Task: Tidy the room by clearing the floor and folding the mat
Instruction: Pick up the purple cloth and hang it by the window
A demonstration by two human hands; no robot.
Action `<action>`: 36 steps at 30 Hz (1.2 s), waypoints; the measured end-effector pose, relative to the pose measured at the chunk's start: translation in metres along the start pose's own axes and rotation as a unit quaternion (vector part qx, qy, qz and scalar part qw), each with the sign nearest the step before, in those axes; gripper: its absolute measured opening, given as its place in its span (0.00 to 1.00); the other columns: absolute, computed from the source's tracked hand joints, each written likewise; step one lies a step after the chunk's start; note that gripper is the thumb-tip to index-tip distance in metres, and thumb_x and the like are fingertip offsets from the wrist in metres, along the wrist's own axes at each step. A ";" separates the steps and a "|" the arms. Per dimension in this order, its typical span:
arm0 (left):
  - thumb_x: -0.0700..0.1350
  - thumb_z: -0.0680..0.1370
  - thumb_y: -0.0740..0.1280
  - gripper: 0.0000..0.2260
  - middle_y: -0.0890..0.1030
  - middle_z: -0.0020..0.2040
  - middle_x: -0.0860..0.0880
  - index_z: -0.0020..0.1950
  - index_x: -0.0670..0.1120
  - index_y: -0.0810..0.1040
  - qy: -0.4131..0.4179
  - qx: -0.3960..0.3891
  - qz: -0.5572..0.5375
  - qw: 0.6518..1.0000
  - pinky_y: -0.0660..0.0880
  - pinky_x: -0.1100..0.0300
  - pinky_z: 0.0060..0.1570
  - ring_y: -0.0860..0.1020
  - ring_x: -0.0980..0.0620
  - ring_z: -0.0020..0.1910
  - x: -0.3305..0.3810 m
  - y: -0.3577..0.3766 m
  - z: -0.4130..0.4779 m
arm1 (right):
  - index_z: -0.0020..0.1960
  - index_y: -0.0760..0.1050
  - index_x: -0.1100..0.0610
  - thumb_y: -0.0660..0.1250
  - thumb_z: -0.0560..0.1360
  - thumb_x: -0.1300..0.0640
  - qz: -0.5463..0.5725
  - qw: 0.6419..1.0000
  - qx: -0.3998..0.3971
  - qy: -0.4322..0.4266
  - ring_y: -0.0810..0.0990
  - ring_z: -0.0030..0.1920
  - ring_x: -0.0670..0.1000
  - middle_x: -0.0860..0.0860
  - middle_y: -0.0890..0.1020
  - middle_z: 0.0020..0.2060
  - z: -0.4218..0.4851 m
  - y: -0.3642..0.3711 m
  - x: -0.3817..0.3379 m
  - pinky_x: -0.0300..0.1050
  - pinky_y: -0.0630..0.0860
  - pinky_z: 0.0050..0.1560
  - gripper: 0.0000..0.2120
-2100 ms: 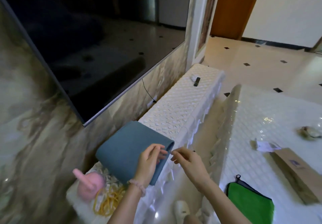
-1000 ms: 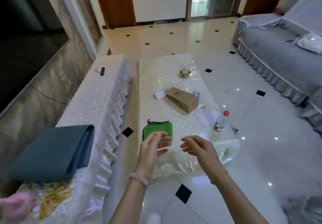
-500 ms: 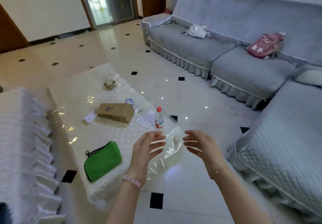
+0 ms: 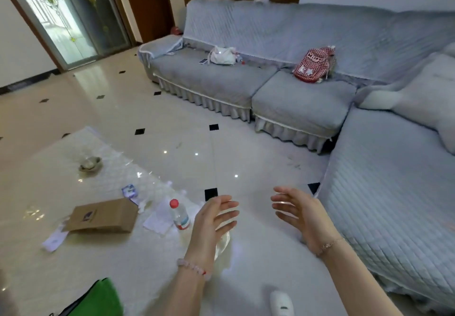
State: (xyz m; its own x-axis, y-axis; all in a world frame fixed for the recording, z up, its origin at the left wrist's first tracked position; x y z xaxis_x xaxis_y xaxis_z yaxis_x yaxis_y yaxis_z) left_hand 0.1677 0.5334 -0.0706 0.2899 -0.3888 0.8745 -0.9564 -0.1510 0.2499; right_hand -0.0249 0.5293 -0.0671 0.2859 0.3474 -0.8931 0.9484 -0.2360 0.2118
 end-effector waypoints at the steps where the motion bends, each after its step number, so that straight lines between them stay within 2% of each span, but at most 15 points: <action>1: 0.44 0.79 0.60 0.11 0.84 0.45 0.46 0.53 0.40 0.79 0.000 -0.008 -0.001 1.000 0.76 0.51 0.55 0.82 0.48 0.46 0.005 0.020 0.018 | 0.50 0.81 0.59 0.63 0.77 0.56 -0.009 1.000 -0.001 -0.010 0.83 0.44 0.52 0.54 0.84 0.41 0.018 -0.008 -0.016 0.49 0.78 0.54 0.10; 6: 0.44 0.81 0.58 0.12 0.84 0.47 0.46 0.53 0.41 0.79 0.017 -0.053 0.005 0.998 0.77 0.51 0.54 0.82 0.48 0.47 0.040 0.114 0.099 | 0.48 0.80 0.60 0.63 0.77 0.57 0.013 0.998 0.032 -0.043 0.82 0.43 0.53 0.54 0.84 0.39 0.110 -0.055 -0.104 0.48 0.77 0.52 0.09; 9: 0.44 0.81 0.57 0.12 0.84 0.47 0.46 0.52 0.42 0.79 0.018 -0.042 -0.007 0.999 0.78 0.52 0.53 0.82 0.48 0.47 0.055 0.139 0.140 | 0.46 0.80 0.60 0.63 0.76 0.58 0.042 0.997 0.052 -0.041 0.81 0.41 0.53 0.55 0.84 0.38 0.162 -0.063 -0.132 0.46 0.76 0.50 0.08; 16: 0.43 0.81 0.56 0.12 0.84 0.46 0.47 0.52 0.42 0.79 0.011 -0.003 -0.005 1.000 0.78 0.52 0.52 0.82 0.48 0.47 0.082 0.142 0.228 | 0.47 0.80 0.60 0.64 0.76 0.58 0.020 0.999 -0.001 0.040 0.81 0.40 0.52 0.54 0.83 0.38 0.259 -0.028 -0.128 0.45 0.77 0.47 0.08; 20: 0.43 0.81 0.55 0.13 0.84 0.45 0.48 0.51 0.43 0.79 0.014 0.014 -0.017 1.000 0.78 0.53 0.51 0.83 0.49 0.46 0.105 0.133 0.300 | 0.48 0.81 0.60 0.63 0.76 0.57 0.014 0.999 -0.016 0.041 0.82 0.40 0.51 0.54 0.84 0.39 0.326 -0.003 -0.143 0.46 0.77 0.47 0.09; 24: 0.46 0.81 0.56 0.13 0.84 0.48 0.46 0.51 0.43 0.79 0.015 0.019 -0.043 0.999 0.78 0.53 0.50 0.82 0.47 0.49 0.143 0.125 0.378 | 0.47 0.80 0.60 0.62 0.76 0.58 -0.012 0.999 -0.022 0.035 0.81 0.41 0.52 0.54 0.83 0.39 0.400 0.042 -0.172 0.46 0.77 0.47 0.09; 27: 0.46 0.80 0.57 0.13 0.84 0.47 0.46 0.51 0.43 0.79 0.036 0.035 -0.065 0.997 0.78 0.51 0.52 0.82 0.47 0.49 0.186 0.109 0.433 | 0.48 0.80 0.60 0.62 0.77 0.58 -0.049 0.996 -0.064 0.027 0.82 0.41 0.51 0.54 0.84 0.38 0.455 0.097 -0.199 0.47 0.77 0.50 0.09; 32: 0.46 0.81 0.56 0.13 0.83 0.45 0.47 0.50 0.43 0.79 0.065 0.084 -0.069 0.992 0.76 0.50 0.53 0.81 0.48 0.47 0.253 0.068 0.509 | 0.48 0.80 0.59 0.61 0.77 0.59 -0.089 0.989 -0.122 -0.004 0.83 0.41 0.50 0.54 0.84 0.39 0.533 0.182 -0.233 0.44 0.78 0.48 0.09; 36: 0.46 0.81 0.56 0.13 0.83 0.47 0.47 0.52 0.44 0.78 0.084 0.131 -0.073 0.985 0.77 0.52 0.52 0.81 0.49 0.47 0.281 0.028 0.548 | 0.47 0.80 0.59 0.61 0.78 0.59 -0.079 0.986 -0.147 0.012 0.81 0.42 0.52 0.54 0.83 0.39 0.591 0.236 -0.233 0.45 0.78 0.48 0.09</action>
State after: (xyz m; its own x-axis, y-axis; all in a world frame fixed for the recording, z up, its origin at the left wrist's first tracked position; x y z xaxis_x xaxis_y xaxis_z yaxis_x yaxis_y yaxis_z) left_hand 0.2419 -0.0784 -0.0457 0.3928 -0.1938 0.8990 -0.8570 -0.4317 0.2813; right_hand 0.0507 -0.1440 -0.0438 0.1314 0.3813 -0.9151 0.9790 0.0951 0.1802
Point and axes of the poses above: each hand's wrist, its own z-axis towards the middle knuckle, its own y-axis out of the palm, x = y × z, the point moved 4 cm from there along z, towards the middle knuckle
